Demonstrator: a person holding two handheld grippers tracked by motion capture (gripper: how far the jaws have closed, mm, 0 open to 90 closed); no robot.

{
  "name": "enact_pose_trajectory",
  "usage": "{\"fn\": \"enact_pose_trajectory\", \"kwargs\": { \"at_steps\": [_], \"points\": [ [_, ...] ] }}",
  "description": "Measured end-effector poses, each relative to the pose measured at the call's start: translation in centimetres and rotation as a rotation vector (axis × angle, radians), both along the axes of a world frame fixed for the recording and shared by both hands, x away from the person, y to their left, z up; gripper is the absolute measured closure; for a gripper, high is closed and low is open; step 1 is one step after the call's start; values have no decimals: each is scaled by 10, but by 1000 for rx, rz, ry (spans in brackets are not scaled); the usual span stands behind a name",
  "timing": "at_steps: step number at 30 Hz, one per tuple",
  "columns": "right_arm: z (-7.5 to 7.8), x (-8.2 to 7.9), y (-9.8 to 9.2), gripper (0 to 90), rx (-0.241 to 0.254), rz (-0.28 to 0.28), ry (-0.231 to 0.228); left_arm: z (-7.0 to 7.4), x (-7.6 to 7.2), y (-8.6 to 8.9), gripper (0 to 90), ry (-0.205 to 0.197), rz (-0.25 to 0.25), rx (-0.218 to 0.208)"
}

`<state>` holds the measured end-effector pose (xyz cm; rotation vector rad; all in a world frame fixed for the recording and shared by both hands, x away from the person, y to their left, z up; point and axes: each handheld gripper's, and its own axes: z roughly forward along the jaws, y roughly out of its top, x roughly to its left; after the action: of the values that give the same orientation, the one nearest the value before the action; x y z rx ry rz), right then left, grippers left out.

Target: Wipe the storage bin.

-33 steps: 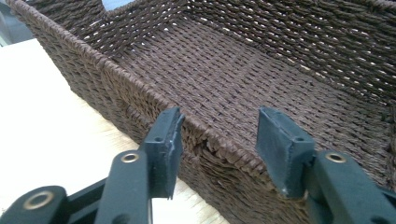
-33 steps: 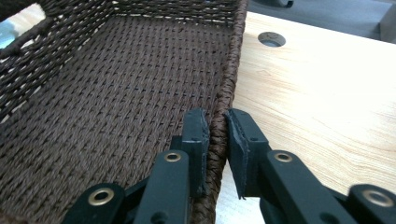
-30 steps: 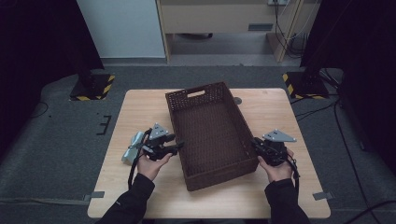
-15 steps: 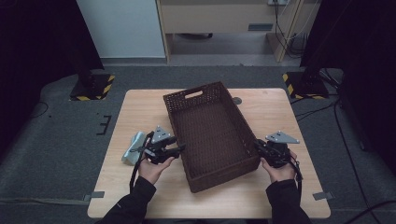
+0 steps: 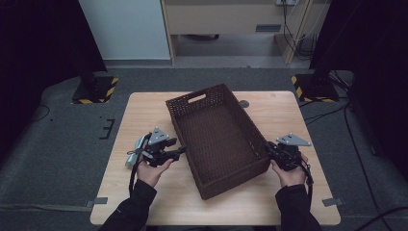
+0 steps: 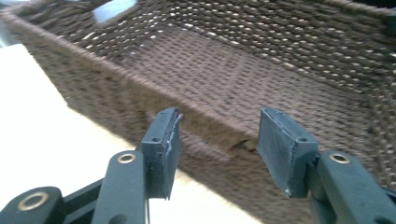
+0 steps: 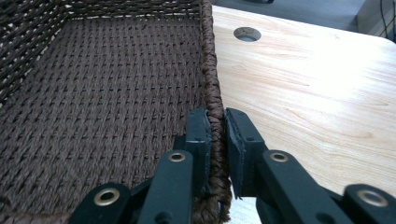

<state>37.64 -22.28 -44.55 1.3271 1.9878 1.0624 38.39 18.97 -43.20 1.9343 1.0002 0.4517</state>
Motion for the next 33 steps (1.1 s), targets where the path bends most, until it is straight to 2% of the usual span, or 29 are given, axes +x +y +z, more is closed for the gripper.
{"fn": "enact_pose_trajectory", "kwargs": {
  "at_steps": [3,6,8,11,14,17,20,23,26,30,33],
  "points": [
    [-1,4,1,801,-40,-13,-21,0,1,6,467,-7,17,-10],
    [-3,8,-2,754,-29,-30,-22,0,2,12,460,-10,32,-13],
    [-4,6,-2,732,-37,-29,-15,-1,4,15,449,-18,44,-17],
    [-3,3,-2,739,-36,-40,-30,-2,4,19,438,-19,53,-21],
    [-2,6,-4,740,-26,-42,-21,-2,5,20,435,-29,67,-3],
    [-4,10,-4,736,-44,-59,-36,-3,6,20,426,-45,76,9],
    [-7,15,-7,666,-53,-85,-46,-3,6,21,419,-44,84,26],
    [-6,13,-9,586,-30,-85,-53,-2,7,23,434,-22,90,17],
    [-1,7,-10,501,0,-75,-62,-3,7,26,447,-7,102,29],
    [8,-4,-8,456,40,-54,-67,-2,5,30,454,0,116,31],
    [11,-9,-6,435,24,-35,-59,-1,4,34,454,-5,116,25]
  ]
}}
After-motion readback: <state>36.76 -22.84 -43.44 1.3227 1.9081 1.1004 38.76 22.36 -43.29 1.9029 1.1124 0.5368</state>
